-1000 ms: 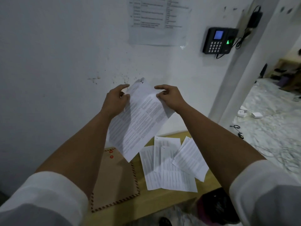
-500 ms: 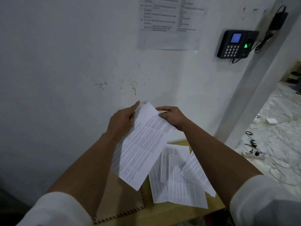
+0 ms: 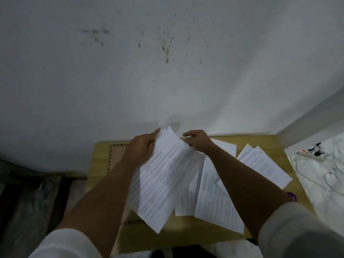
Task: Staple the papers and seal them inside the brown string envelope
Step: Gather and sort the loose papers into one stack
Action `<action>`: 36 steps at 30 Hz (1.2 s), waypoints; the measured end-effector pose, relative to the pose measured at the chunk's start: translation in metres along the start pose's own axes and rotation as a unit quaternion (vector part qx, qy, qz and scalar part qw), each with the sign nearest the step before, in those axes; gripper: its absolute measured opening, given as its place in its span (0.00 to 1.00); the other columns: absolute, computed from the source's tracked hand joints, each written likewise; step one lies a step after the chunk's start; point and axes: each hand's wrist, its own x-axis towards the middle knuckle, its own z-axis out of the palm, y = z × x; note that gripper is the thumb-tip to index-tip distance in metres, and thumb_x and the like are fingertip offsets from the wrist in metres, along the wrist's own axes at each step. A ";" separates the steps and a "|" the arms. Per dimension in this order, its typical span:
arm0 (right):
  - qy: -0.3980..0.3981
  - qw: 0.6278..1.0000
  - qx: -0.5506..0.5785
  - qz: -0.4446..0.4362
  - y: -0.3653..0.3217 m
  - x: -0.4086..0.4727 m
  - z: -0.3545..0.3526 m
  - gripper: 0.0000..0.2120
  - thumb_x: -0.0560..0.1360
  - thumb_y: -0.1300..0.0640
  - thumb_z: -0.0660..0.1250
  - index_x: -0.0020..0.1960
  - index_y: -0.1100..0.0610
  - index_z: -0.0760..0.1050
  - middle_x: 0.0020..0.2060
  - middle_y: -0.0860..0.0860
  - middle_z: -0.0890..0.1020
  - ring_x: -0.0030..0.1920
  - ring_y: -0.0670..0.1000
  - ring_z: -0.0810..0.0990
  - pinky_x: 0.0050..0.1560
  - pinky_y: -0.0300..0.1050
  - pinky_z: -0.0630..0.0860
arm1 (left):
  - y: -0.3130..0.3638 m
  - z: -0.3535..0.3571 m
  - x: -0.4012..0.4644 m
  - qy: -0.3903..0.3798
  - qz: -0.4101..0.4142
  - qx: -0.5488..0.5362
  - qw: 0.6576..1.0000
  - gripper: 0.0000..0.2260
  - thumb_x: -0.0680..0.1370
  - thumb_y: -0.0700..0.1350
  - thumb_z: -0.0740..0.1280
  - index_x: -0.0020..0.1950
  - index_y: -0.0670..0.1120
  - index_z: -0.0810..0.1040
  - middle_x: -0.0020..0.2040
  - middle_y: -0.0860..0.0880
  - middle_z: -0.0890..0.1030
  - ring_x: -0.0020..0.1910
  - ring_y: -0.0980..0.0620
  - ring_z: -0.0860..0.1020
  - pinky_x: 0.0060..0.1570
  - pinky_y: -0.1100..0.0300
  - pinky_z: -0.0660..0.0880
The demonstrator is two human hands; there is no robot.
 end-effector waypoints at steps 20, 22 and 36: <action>-0.143 0.844 -0.484 -0.181 0.063 0.110 0.087 0.15 0.74 0.57 0.69 0.60 0.47 0.76 0.60 0.51 0.74 0.66 0.55 0.72 0.61 0.53 0.71 | -0.083 0.050 -0.053 -0.040 -0.224 -0.101 0.969 0.22 0.80 0.56 0.59 0.75 0.58 0.71 0.30 0.53 0.80 0.29 0.55 0.77 0.38 0.60 0.77; -0.146 0.830 -0.498 -0.205 0.063 0.112 0.083 0.17 0.74 0.57 0.69 0.61 0.48 0.75 0.59 0.52 0.75 0.63 0.56 0.74 0.60 0.53 0.73 | -0.083 0.052 -0.055 -0.038 -0.217 -0.117 0.968 0.22 0.80 0.57 0.59 0.75 0.57 0.72 0.28 0.54 0.76 0.27 0.56 0.74 0.37 0.60 0.75; -0.162 0.777 -0.556 -0.247 0.049 0.119 0.068 0.17 0.72 0.58 0.70 0.60 0.51 0.77 0.55 0.51 0.80 0.55 0.55 0.81 0.56 0.51 0.73 | -0.072 0.046 -0.058 -0.052 -0.226 -0.092 0.968 0.19 0.83 0.52 0.61 0.75 0.56 0.71 0.29 0.51 0.78 0.29 0.51 0.78 0.36 0.58 0.76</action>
